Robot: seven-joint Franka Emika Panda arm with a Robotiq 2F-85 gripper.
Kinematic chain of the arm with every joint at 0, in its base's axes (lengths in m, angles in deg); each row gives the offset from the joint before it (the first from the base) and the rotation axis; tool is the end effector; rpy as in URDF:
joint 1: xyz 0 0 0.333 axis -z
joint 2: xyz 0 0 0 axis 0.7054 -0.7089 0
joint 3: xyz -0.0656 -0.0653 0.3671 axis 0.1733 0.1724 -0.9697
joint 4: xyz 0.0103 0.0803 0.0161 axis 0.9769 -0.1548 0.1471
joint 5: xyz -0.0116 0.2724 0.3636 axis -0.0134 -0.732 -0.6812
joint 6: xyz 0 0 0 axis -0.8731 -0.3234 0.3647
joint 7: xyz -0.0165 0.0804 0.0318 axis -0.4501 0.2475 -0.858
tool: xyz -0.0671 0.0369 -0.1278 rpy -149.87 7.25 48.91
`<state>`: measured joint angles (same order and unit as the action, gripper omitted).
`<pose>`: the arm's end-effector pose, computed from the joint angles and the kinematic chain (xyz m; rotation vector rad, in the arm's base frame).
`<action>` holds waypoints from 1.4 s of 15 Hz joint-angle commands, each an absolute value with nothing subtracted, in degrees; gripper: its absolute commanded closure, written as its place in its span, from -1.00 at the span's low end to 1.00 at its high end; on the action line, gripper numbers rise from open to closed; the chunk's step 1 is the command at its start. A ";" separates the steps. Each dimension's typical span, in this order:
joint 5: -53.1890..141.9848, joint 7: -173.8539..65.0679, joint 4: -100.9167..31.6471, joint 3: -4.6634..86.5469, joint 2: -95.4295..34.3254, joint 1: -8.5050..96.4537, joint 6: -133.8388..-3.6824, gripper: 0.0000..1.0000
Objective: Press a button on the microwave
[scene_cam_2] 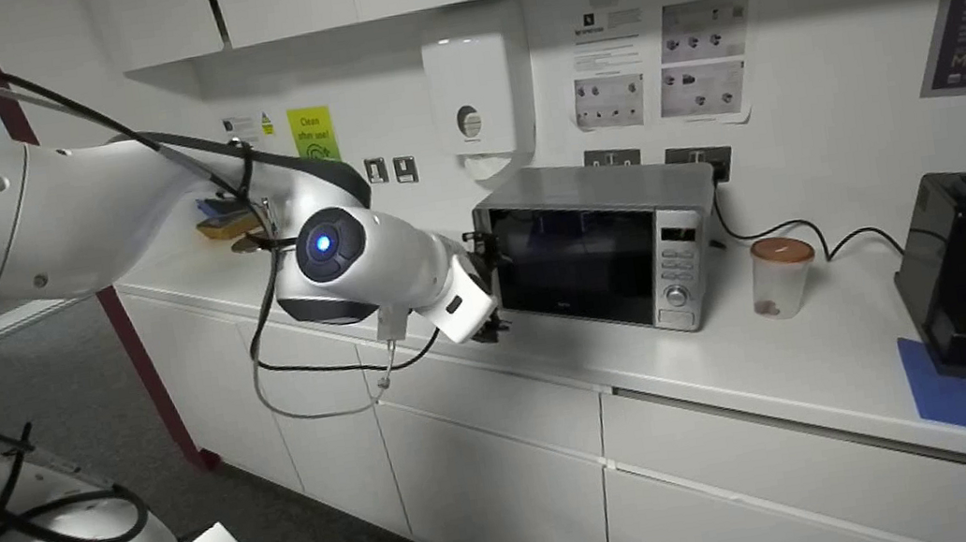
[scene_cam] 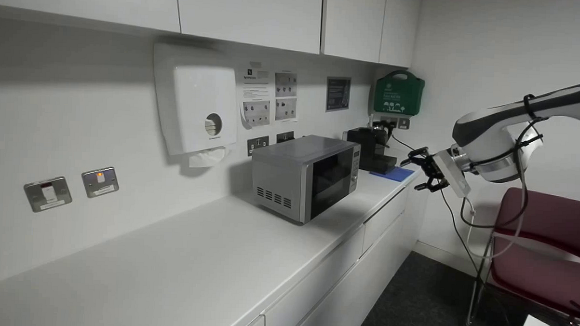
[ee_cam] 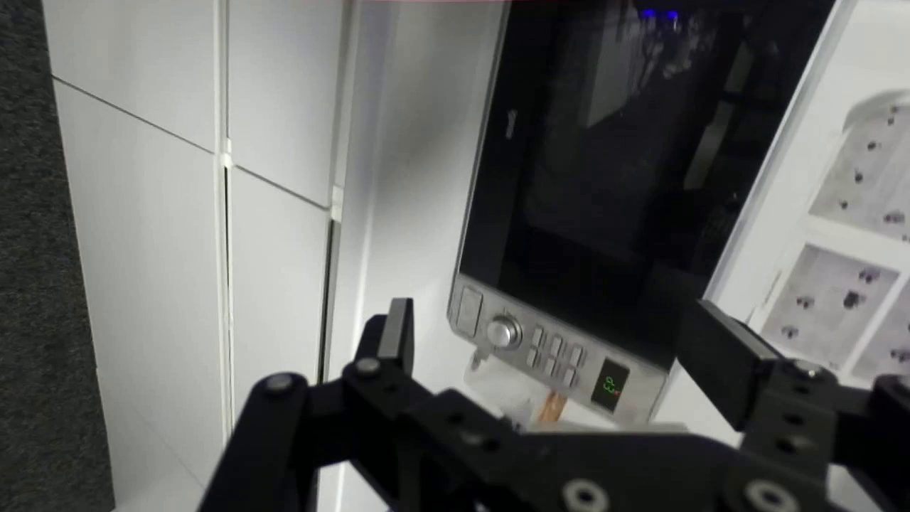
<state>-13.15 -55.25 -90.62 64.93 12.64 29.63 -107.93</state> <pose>0.4671 -0.1710 0.4571 -1.9104 1.3835 -0.9131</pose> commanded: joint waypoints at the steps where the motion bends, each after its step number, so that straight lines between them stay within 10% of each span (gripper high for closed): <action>1: -24.57 -63.52 -83.90 76.11 12.05 17.81 -116.19 -1.00; 6: -23.82 -66.74 -75.71 91.70 16.18 -2.95 -134.17 -1.00; 21: -26.70 -66.18 -76.65 92.57 12.24 0.17 -124.21 -1.00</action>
